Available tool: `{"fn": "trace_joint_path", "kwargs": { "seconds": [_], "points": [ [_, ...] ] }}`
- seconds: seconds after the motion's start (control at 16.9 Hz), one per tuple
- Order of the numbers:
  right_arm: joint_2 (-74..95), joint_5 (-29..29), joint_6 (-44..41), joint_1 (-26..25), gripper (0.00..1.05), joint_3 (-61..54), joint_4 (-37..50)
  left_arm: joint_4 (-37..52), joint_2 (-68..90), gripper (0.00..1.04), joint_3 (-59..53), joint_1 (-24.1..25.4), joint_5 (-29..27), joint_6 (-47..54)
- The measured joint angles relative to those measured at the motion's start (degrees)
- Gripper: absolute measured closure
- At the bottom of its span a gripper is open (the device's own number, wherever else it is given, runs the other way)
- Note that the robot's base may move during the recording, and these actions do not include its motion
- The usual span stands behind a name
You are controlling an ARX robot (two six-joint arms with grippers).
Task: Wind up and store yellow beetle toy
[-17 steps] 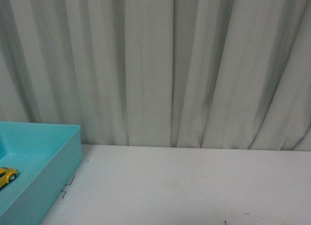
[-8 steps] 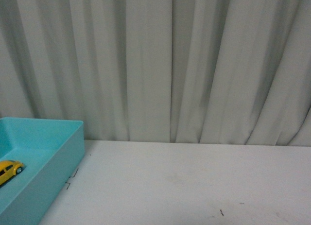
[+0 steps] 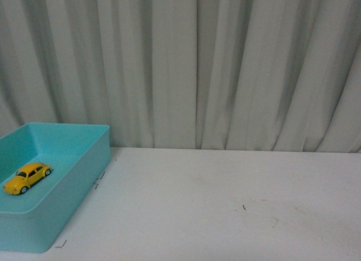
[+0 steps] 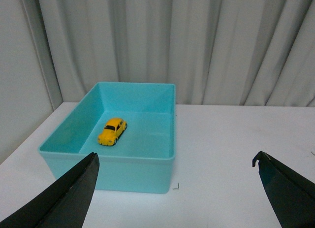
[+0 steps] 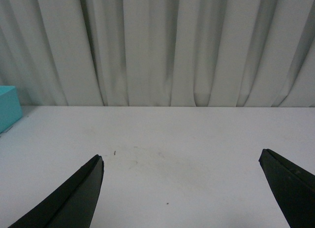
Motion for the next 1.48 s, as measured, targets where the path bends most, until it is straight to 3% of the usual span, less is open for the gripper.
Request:
{"fn": "trace_joint_path", "kwargs": {
  "seconds": [1.48],
  "points": [
    [-0.02,0.00,0.00,0.00,0.06,0.00,0.13,0.00,0.00,0.07,0.00,0.00,0.02,0.00]
  ]
}}
